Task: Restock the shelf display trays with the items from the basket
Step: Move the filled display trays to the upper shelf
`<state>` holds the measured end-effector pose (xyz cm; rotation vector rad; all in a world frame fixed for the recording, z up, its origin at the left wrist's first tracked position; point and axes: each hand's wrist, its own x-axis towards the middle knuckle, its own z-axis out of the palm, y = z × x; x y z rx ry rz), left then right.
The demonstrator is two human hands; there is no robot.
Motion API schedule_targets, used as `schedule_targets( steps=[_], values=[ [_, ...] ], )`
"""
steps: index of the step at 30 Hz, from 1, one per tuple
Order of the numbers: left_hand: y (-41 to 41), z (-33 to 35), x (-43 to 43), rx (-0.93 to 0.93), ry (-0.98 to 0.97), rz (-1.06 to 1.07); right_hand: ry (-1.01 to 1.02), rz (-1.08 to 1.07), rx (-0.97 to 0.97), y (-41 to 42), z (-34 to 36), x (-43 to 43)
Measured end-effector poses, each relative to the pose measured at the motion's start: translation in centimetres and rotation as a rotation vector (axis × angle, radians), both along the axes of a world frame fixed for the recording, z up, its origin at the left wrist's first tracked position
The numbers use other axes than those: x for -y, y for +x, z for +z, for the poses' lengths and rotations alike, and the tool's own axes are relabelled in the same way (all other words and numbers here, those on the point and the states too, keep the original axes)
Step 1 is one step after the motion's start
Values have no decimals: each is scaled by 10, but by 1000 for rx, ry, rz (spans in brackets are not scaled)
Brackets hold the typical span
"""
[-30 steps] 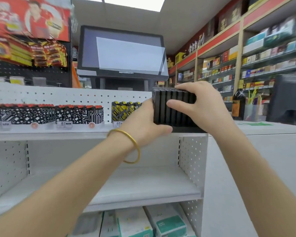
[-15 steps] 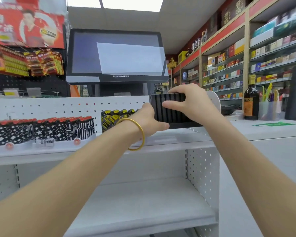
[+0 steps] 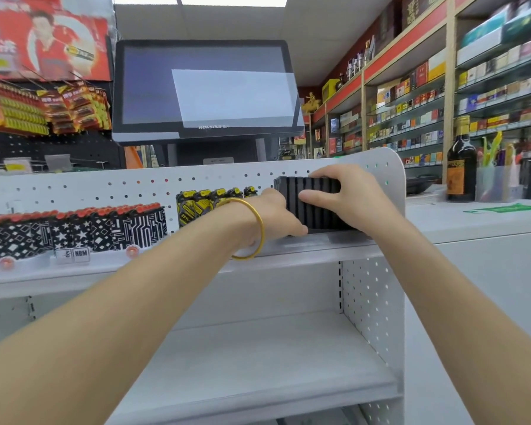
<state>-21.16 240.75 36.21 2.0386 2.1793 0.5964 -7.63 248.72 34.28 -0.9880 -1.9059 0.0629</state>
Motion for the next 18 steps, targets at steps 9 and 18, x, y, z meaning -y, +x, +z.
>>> schedule_targets(
  steps=[9,18],
  values=[
    [-1,2,2,-23,-5,-5,18,-25,58,1,-5,0],
    [-1,-39,12,-133,411,-2,-28,3,-83,-1,-4,-4]
  ],
)
